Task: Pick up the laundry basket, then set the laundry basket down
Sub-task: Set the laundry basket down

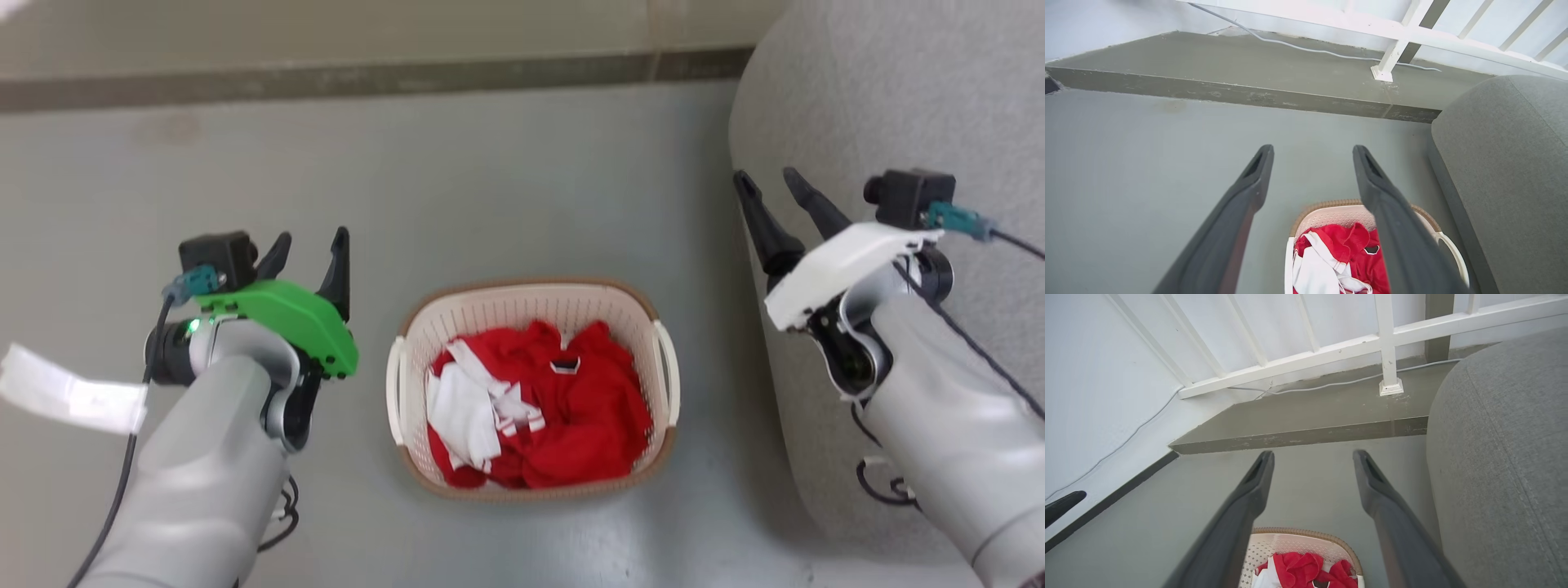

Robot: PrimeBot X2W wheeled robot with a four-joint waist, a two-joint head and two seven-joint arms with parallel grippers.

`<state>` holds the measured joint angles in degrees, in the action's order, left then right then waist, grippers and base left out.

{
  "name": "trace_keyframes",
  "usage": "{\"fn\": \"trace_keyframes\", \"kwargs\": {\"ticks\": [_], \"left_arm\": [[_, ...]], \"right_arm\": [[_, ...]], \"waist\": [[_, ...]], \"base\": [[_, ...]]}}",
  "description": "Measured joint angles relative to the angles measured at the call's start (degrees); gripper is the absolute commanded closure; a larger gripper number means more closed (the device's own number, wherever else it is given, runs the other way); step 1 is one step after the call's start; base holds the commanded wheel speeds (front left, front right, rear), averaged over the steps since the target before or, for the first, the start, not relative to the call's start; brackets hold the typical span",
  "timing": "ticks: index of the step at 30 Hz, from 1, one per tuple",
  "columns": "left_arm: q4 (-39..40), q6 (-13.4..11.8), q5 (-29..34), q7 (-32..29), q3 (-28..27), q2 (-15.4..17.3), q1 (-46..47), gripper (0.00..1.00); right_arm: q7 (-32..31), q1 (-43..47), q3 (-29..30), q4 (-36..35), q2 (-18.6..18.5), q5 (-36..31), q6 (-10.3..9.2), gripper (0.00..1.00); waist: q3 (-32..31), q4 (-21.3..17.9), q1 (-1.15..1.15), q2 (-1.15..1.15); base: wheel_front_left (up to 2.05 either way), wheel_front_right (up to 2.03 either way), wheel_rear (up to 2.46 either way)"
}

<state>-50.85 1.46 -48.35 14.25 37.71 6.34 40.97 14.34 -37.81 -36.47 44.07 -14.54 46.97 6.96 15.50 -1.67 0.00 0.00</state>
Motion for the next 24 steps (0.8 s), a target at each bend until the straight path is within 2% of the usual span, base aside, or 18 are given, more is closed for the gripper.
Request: {"fn": "trace_keyframes", "kwargs": {"ticks": [6,14,17,24], "left_arm": [[5.9,-0.6,3.3,0.0,-3.2,0.6,-5.1,0.00],[15.7,-2.5,8.5,0.2,-7.6,1.8,-10.7,0.00],[19.4,-3.0,11.0,0.2,-8.9,1.8,-13.1,0.00],[28.2,-4.4,14.9,0.2,-14.1,1.6,-19.5,0.00]], "right_arm": [[0.0,6.4,4.4,-6.0,-0.2,-5.0,-1.11,0.00],[0.0,12.6,12.4,-15.5,-0.9,-10.3,-4.27,0.00],[0.0,14.9,14.9,-18.4,-1.4,-12.9,-5.65,0.00],[0.0,21.8,17.5,-22.9,-0.4,-16.8,-6.66,0.00]], "waist": [[-4.6,0.4,0.00,0.00],[-9.5,0.9,0.00,0.00],[-10.5,1.2,0.00,0.00],[-11.2,1.8,0.00,0.00]], "base": [[0.00,0.00,0.00],[0.00,0.00,0.00],[0.00,0.00,0.00],[0.00,0.00,0.00]]}}
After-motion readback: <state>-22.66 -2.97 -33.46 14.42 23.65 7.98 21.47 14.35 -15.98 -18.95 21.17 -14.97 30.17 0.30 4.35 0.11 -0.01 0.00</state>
